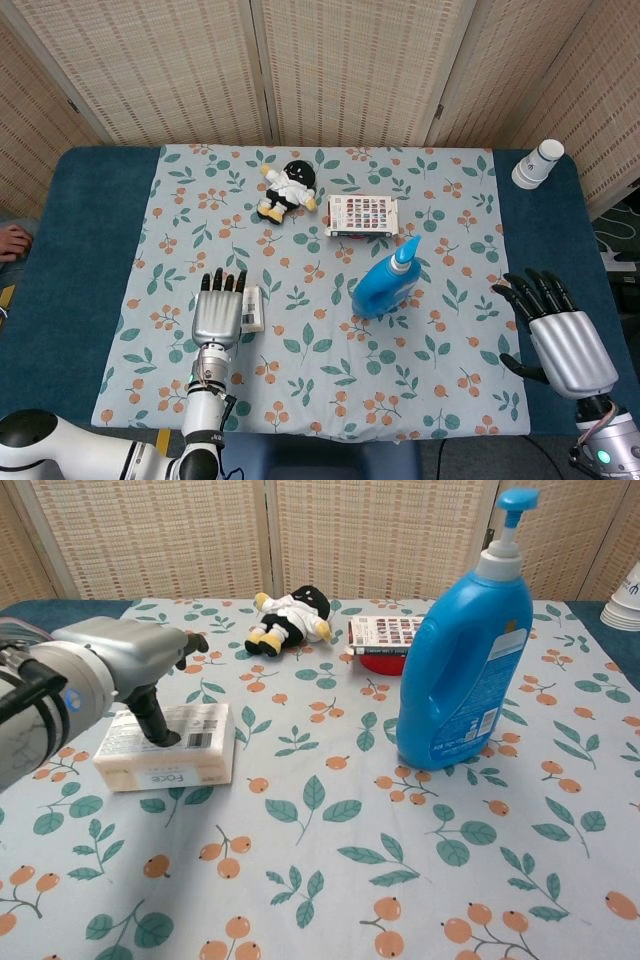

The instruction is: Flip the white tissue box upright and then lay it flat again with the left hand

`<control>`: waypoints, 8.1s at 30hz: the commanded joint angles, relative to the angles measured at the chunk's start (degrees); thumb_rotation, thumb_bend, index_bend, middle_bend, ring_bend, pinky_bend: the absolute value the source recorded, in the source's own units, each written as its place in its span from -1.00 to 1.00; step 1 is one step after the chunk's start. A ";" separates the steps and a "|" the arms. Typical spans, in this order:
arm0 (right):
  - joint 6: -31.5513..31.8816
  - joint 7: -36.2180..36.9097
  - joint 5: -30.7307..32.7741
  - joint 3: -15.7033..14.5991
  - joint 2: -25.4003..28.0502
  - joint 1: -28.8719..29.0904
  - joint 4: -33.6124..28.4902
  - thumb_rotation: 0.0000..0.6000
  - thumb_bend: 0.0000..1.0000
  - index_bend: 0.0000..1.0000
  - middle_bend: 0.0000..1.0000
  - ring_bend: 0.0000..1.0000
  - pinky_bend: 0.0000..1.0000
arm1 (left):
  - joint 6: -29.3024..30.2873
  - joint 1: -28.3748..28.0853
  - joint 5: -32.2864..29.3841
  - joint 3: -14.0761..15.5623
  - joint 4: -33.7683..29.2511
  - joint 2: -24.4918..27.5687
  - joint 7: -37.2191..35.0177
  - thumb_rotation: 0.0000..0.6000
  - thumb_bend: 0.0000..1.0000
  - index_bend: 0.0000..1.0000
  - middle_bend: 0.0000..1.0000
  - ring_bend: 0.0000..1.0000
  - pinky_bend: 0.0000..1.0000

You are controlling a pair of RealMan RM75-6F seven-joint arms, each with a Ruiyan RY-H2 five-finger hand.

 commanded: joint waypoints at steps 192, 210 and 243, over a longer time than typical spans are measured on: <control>-0.80 -0.45 1.01 0.48 0.37 0.56 -0.75 1.00 -0.77 -0.65 -0.79 -1.00 -0.87 | -31.41 -11.51 5.52 12.05 -17.15 43.00 -34.81 1.00 -0.73 -1.00 -1.00 -1.00 -0.91; -0.82 0.20 1.19 0.71 0.73 0.56 -0.71 1.00 -0.77 -0.65 -0.79 -1.00 -0.87 | -17.73 -31.25 -34.07 7.61 -19.43 32.25 -13.20 1.00 -0.73 -1.00 -1.00 -1.00 -0.88; -0.15 2.46 2.31 1.65 1.96 0.52 -0.47 1.00 -0.77 -0.65 -0.79 -1.00 -0.87 | -8.69 -32.70 -39.76 1.02 -6.62 19.69 -13.78 1.00 -0.70 -1.00 -0.76 -0.97 -0.76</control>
